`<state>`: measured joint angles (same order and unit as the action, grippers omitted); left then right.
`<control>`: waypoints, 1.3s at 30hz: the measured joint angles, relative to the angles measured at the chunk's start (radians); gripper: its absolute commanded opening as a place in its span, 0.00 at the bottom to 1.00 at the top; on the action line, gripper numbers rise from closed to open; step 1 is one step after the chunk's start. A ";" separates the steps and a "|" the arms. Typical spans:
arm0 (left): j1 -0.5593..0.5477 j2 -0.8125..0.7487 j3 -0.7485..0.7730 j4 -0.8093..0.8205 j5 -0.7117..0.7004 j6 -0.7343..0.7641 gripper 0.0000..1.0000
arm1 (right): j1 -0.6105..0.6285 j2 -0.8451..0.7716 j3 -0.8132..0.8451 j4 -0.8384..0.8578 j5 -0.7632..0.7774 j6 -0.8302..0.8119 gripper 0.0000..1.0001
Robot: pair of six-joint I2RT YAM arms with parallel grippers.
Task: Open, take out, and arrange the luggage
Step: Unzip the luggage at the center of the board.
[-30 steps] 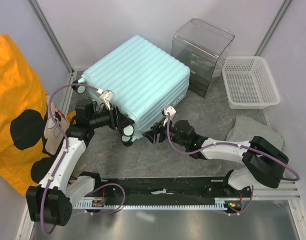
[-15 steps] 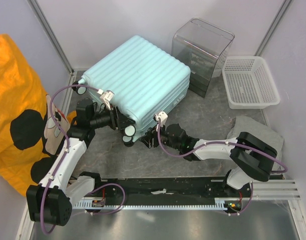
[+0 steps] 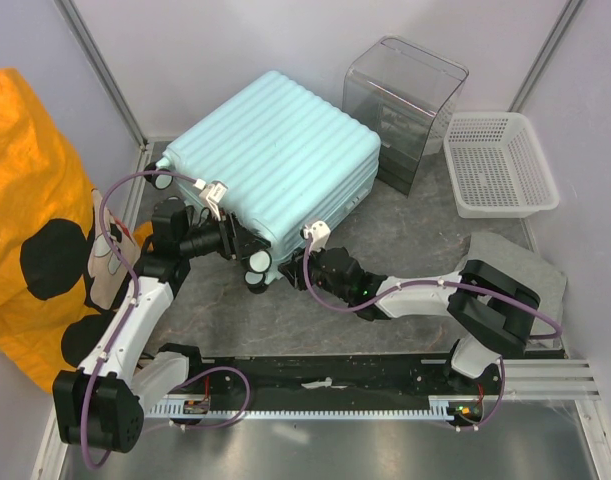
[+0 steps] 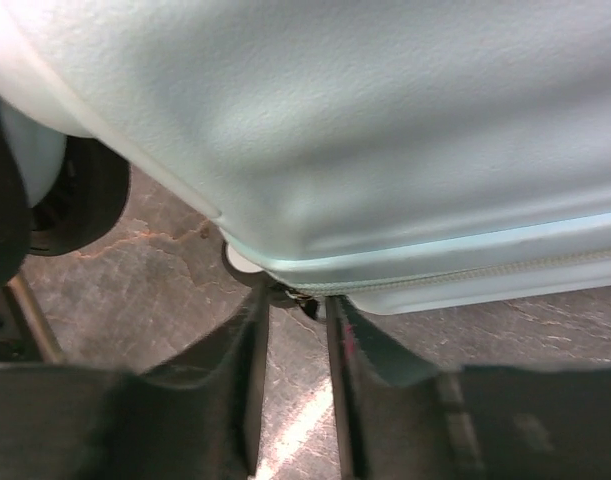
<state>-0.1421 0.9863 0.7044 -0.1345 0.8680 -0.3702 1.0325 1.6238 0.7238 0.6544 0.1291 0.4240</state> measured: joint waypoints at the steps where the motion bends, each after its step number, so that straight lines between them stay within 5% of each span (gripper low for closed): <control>1: 0.000 -0.001 -0.002 0.002 0.000 -0.001 0.02 | 0.000 0.001 0.004 -0.010 0.012 0.000 0.23; 5: 0.000 -0.005 -0.007 0.009 -0.001 -0.005 0.02 | 0.005 0.002 0.019 -0.044 0.031 0.007 0.00; 39: -0.001 -0.045 -0.045 0.047 -0.020 -0.034 0.02 | 0.085 0.029 0.079 -0.130 0.169 -0.061 0.00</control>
<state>-0.1429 0.9413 0.6590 -0.0872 0.8478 -0.4038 1.1172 1.6524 0.8032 0.5247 0.2985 0.3626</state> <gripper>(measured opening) 0.535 0.014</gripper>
